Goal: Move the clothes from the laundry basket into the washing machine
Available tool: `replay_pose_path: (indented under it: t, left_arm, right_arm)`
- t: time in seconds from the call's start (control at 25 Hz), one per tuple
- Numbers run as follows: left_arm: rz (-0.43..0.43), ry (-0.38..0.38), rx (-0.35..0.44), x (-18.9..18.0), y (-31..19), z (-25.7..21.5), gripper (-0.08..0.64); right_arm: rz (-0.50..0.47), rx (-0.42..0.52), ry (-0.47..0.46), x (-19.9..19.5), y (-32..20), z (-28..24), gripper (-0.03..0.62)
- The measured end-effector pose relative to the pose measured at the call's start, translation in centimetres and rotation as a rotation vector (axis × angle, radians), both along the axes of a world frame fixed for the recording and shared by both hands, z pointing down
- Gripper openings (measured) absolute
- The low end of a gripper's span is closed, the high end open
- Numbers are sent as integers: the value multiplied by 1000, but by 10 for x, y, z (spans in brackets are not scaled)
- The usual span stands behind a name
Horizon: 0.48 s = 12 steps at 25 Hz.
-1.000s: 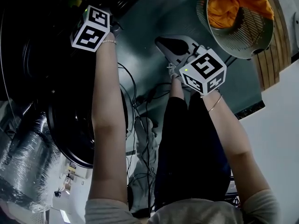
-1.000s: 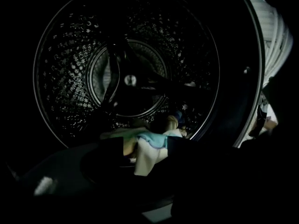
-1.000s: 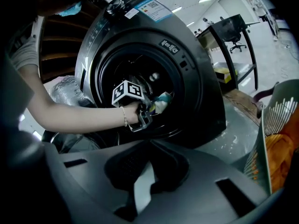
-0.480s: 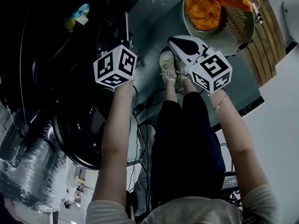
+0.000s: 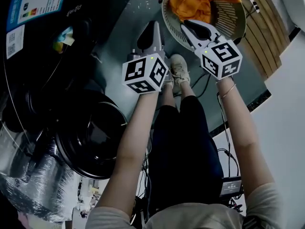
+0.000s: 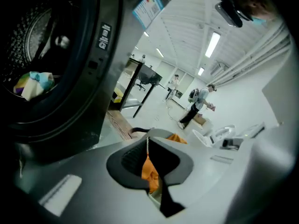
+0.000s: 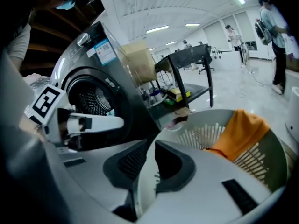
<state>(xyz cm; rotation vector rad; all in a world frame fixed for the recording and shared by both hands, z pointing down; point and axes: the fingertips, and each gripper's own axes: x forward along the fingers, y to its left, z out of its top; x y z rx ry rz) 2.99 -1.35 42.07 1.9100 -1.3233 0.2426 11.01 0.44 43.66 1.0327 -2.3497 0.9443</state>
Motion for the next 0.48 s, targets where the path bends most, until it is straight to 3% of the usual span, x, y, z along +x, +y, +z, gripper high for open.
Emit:
replay_pose_path:
  t: [0.12, 0.2, 0.24, 0.48]
  left_arm:
    - [133, -10, 10, 29, 11, 7, 9]
    - [221, -15, 13, 41, 18, 13, 9]
    - [251, -14, 3, 45, 21, 17, 9]
    - [247, -7, -61, 39, 22, 40, 9]
  right_arm:
    - [61, -48, 28, 25, -15, 34, 38]
    - [94, -94, 45, 36, -23, 62, 155]
    - [105, -113, 64, 41, -27, 76, 159]
    - [211, -209, 233, 80, -43, 166, 186]
